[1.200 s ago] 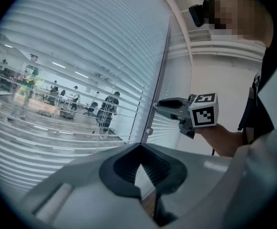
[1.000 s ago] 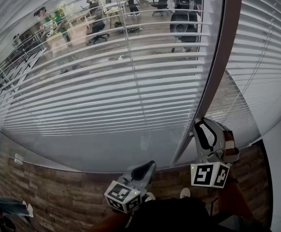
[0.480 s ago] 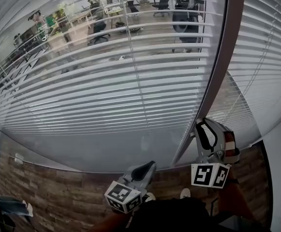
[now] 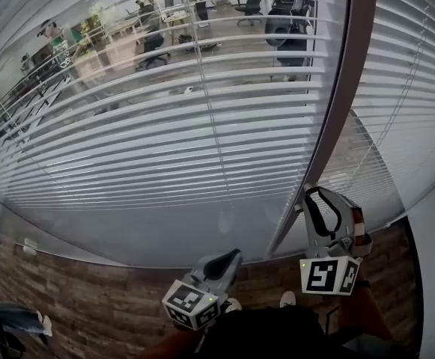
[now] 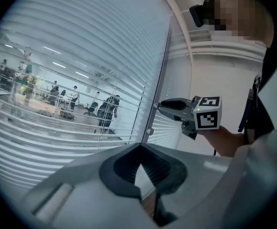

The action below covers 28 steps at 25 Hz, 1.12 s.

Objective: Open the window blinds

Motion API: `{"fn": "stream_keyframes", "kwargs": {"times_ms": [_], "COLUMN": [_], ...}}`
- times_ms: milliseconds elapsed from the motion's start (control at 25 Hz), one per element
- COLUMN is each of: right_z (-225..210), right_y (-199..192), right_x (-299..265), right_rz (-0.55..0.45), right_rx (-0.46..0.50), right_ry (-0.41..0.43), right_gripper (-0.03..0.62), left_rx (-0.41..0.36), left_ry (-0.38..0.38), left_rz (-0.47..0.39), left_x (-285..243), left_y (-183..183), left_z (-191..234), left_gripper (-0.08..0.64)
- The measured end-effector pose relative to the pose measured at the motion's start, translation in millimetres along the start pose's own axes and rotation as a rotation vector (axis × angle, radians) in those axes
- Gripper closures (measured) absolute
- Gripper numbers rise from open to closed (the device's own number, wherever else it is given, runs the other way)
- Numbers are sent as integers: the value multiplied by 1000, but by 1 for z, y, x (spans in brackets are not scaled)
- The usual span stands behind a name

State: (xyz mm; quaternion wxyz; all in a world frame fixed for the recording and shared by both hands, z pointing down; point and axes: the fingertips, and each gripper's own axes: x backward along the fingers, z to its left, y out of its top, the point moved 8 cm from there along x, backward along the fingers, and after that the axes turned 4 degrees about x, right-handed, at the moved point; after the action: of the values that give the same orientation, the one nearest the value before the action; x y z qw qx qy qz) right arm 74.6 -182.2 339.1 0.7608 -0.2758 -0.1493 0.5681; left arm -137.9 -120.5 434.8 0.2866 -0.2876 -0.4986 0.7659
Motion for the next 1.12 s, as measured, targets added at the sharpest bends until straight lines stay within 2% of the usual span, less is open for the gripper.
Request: {"fn": "stream_keyframes", "kwargs": {"times_ms": [360, 520, 600, 760, 960, 1040, 1120], "right_z": [1, -5, -2, 17, 37, 54, 67], "right_y": [12, 12, 17, 20, 3, 12, 21], "right_x": [19, 17, 20, 30, 36, 40, 45], "right_rz": [9, -56, -67, -109, -192, -204, -199], "right_rx": [-58, -105, -217, -505, -701, -796, -850], "right_ry": [9, 10, 36, 95, 229, 246, 259], "right_gripper": [460, 466, 470, 495, 565, 565, 565], "left_rx": [-7, -10, -11, -5, -16, -22, -26], "left_ry": [3, -2, -5, -25, -39, -52, -69], "left_rz": [-11, -14, -17, -10, -12, -16, -17], "left_x": [19, 18, 25, 36, 27, 40, 52], "left_y": [14, 21, 24, 15, 10, 9, 7], "left_z": [-4, -2, 1, 9, 19, 28, 34], "left_gripper": [558, 559, 558, 558, 558, 559, 558]}}
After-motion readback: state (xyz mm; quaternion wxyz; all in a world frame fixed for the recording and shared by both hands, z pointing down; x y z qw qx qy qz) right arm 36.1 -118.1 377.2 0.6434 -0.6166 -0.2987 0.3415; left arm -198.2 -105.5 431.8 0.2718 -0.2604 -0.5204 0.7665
